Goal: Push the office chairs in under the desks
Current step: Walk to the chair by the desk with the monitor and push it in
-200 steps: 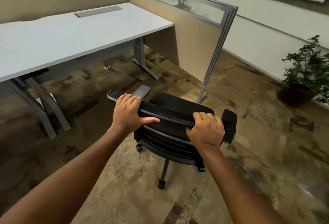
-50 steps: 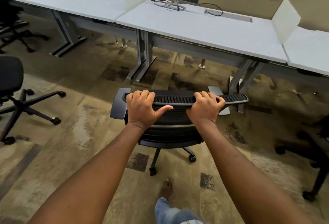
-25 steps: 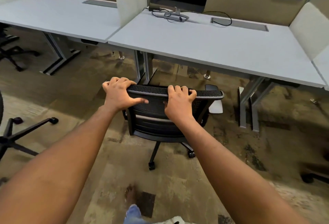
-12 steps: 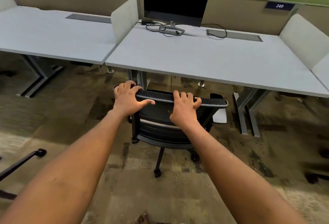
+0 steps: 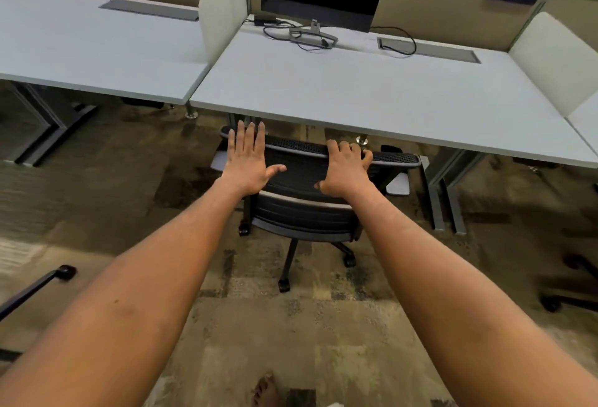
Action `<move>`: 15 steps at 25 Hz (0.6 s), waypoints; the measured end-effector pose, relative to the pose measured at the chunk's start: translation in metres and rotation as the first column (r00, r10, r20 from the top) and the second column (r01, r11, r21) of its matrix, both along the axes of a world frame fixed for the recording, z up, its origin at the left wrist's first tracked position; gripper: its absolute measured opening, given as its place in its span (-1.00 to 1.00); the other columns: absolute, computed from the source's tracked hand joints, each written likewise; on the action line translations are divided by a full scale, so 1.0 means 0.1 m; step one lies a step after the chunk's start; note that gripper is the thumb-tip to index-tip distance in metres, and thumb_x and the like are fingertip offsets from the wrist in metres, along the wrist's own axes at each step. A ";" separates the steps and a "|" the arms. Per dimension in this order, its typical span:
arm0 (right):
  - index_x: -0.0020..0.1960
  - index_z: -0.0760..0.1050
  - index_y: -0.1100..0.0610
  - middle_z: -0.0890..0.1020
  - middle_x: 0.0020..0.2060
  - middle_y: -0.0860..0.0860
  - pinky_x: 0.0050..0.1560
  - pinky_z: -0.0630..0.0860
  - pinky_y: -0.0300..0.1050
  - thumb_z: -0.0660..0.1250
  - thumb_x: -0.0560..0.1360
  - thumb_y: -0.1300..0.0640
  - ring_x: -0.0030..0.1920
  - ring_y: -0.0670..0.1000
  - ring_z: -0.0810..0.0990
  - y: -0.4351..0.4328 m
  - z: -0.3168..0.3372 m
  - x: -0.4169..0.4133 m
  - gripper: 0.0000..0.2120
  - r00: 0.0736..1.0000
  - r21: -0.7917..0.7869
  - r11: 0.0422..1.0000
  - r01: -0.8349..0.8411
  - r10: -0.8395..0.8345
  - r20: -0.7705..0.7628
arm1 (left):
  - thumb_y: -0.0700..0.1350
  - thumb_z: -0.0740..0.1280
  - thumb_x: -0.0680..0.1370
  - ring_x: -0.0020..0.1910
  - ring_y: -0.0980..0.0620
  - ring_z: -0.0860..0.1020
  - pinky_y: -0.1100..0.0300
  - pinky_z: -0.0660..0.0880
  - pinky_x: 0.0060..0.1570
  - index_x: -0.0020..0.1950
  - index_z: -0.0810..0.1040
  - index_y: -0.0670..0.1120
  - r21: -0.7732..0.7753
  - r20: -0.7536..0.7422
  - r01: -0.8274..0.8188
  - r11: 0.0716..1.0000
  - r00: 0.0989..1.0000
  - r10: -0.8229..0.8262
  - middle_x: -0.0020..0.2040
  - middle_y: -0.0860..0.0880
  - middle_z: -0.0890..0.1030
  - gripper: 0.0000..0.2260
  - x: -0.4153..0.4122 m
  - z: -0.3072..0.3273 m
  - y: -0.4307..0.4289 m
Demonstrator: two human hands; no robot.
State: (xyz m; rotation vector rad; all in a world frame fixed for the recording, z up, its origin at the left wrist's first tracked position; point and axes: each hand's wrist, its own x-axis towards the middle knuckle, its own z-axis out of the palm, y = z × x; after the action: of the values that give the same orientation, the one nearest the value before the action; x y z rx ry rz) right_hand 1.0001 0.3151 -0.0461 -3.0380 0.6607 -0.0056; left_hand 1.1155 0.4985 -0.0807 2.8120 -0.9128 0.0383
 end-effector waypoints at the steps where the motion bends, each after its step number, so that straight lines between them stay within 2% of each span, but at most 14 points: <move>1: 0.49 0.11 0.07 0.28 0.43 0.15 0.42 0.06 0.30 0.49 0.35 -0.19 0.46 0.23 0.17 0.01 0.01 0.00 -0.11 1.000 -0.003 1.000 -0.008 0.008 -0.016 | 0.34 0.16 0.52 0.51 -0.13 -0.36 -0.03 -0.41 0.44 0.53 -0.35 -0.11 -0.040 0.010 0.014 0.999 1.000 -0.014 0.57 -0.17 -0.28 -0.08 -0.06 0.00 0.04; 4: 0.58 -0.12 0.14 0.00 0.56 0.21 0.47 -0.17 0.32 0.44 0.41 -0.22 0.55 0.25 -0.13 0.03 0.02 -0.07 0.04 0.992 -0.004 0.998 -0.059 0.058 -0.113 | 0.18 0.26 0.54 0.54 -0.10 -0.30 0.01 -0.32 0.49 0.55 -0.29 -0.11 -0.234 0.056 0.019 0.972 0.998 -0.006 0.58 -0.16 -0.21 -0.12 -0.40 -0.07 0.17; 6: 0.59 -0.19 0.17 -0.11 0.57 0.22 0.49 -0.26 0.27 0.41 0.46 -0.17 0.55 0.23 -0.24 0.12 -0.03 -0.22 0.02 0.993 -0.004 0.994 -0.111 0.110 -0.050 | 0.11 0.26 0.57 0.56 -0.10 -0.21 0.03 -0.25 0.51 0.56 -0.18 -0.16 -0.302 0.042 -0.038 0.953 0.998 0.053 0.59 -0.18 -0.10 -0.20 -0.72 -0.14 0.26; 8: 0.58 -0.10 0.23 -0.05 0.57 0.24 0.52 -0.19 0.18 0.40 0.49 -0.06 0.56 0.22 -0.17 0.30 -0.14 -0.48 -0.08 0.982 0.053 0.989 -0.140 0.133 0.132 | 0.08 0.27 0.58 0.57 -0.14 -0.10 0.03 -0.19 0.52 0.56 -0.07 -0.21 -0.298 -0.008 -0.083 0.951 0.996 0.084 0.57 -0.21 0.03 -0.26 -1.02 -0.20 0.36; 10: 0.55 0.05 0.23 0.13 0.53 0.24 0.53 -0.02 0.16 0.39 0.50 0.00 0.55 0.22 0.03 0.52 -0.27 -0.79 -0.20 0.964 0.101 0.979 -0.176 0.151 0.216 | 0.09 0.26 0.58 0.56 -0.18 -0.01 -0.02 -0.10 0.53 0.54 0.03 -0.25 -0.216 -0.052 -0.116 0.970 0.993 0.107 0.55 -0.24 0.13 -0.30 -1.30 -0.25 0.46; 13: 0.46 0.23 0.17 0.36 0.39 0.18 0.41 0.24 0.22 0.40 0.49 -0.04 0.42 0.21 0.29 0.77 -0.45 -1.20 -0.35 0.983 0.177 0.967 -0.184 0.178 0.047 | 0.13 0.25 0.58 0.52 -0.24 0.11 -0.06 0.02 0.51 0.52 0.12 -0.27 -0.081 -0.141 -0.173 0.982 0.977 0.161 0.51 -0.26 0.23 -0.32 -1.68 -0.30 0.61; 15: 0.43 0.26 0.15 0.40 0.35 0.16 0.34 0.29 0.24 0.37 0.52 -0.02 0.38 0.22 0.34 0.90 -0.53 -1.45 -0.42 0.974 0.239 0.960 -0.143 0.180 -0.139 | 0.13 0.28 0.56 0.48 -0.23 0.21 -0.04 0.12 0.47 0.50 0.17 -0.27 -0.031 -0.187 -0.179 0.983 0.968 0.170 0.47 -0.26 0.30 -0.32 -2.02 -0.37 0.74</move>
State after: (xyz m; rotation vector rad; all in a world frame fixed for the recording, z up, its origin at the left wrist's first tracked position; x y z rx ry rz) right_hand 0.8552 0.4056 -0.0988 -2.8775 0.3851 0.2992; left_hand 0.9137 0.5723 -0.1173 2.7862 -0.6143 -0.1705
